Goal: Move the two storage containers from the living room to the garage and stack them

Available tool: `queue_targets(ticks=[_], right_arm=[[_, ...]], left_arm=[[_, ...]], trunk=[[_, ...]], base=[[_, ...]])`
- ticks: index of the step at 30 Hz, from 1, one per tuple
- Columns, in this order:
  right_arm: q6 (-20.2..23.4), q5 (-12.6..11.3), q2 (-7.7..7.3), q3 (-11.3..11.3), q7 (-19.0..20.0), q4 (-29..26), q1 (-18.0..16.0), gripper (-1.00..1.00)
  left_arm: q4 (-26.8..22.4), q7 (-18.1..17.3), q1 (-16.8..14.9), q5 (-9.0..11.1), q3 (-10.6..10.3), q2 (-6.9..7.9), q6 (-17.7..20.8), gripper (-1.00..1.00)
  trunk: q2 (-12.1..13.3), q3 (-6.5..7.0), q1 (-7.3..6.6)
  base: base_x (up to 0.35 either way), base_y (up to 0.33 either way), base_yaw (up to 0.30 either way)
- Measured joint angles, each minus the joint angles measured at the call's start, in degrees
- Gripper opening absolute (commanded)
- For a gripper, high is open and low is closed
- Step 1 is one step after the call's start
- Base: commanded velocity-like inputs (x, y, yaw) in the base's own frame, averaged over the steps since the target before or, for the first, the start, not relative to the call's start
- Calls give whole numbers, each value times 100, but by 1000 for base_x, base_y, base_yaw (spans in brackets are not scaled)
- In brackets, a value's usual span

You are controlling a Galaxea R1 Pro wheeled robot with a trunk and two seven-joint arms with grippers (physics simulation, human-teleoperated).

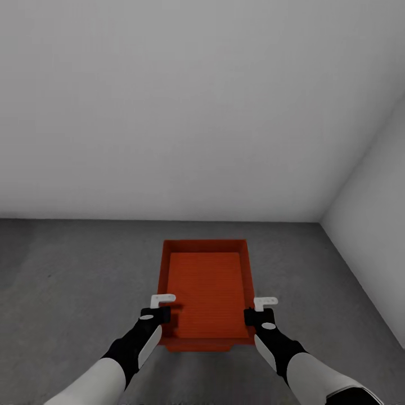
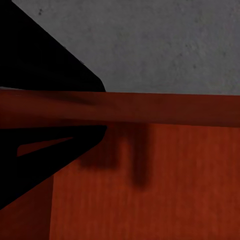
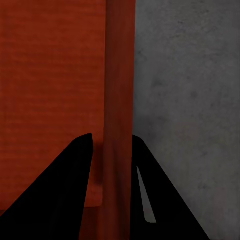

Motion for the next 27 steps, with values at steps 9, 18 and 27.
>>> queue_targets(ticks=[9,18,27], right_arm=[[0,0,3,-2,-1,0,0,-100],[-1,1,5,-7,-1,1,0,-100],[0,1,5,-9,0,0,0,-100]], left_arm=[[-6,-2,1,-1,0,3,5,-100],[-7,-6,-1,-5,1,5,11,-100],[-16,-3,0,-7,1,6,17,-100]], trunk=[[0,-84,0],[0,-169,0],[0,-253,0]], base=[[0,0,0],[0,0,0],[0,0,0]])
